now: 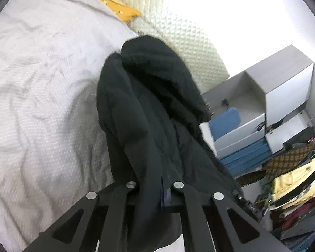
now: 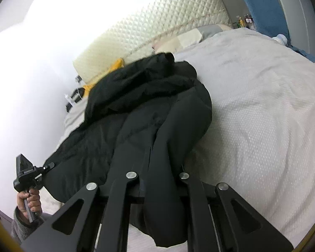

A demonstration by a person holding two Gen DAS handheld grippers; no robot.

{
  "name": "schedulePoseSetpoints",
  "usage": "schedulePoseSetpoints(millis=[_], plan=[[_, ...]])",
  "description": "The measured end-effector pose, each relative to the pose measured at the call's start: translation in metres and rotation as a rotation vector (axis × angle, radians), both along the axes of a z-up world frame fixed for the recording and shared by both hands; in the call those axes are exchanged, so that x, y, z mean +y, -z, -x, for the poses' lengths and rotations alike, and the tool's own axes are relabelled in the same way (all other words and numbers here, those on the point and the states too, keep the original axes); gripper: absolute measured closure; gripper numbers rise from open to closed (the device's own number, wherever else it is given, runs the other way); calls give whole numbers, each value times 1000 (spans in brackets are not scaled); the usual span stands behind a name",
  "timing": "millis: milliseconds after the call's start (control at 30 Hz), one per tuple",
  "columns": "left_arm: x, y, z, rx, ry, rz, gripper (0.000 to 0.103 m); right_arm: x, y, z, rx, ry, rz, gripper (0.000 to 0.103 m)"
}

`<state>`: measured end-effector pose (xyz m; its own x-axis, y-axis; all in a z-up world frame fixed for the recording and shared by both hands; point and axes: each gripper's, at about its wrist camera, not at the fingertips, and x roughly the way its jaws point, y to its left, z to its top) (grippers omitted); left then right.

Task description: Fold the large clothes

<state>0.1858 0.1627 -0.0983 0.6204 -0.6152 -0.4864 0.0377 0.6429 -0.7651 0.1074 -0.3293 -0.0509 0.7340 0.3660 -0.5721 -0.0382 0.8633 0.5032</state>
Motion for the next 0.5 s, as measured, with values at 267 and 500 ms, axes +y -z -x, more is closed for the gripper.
schedulePoseSetpoints(millis=[267,500], plan=[[33,-41,63,-75,17,13,100,-4,-35,55,-121,22,-67,94],[59,-86,95,-59,53,-37,100,-3,-70,97,-84,-17,-14,95]])
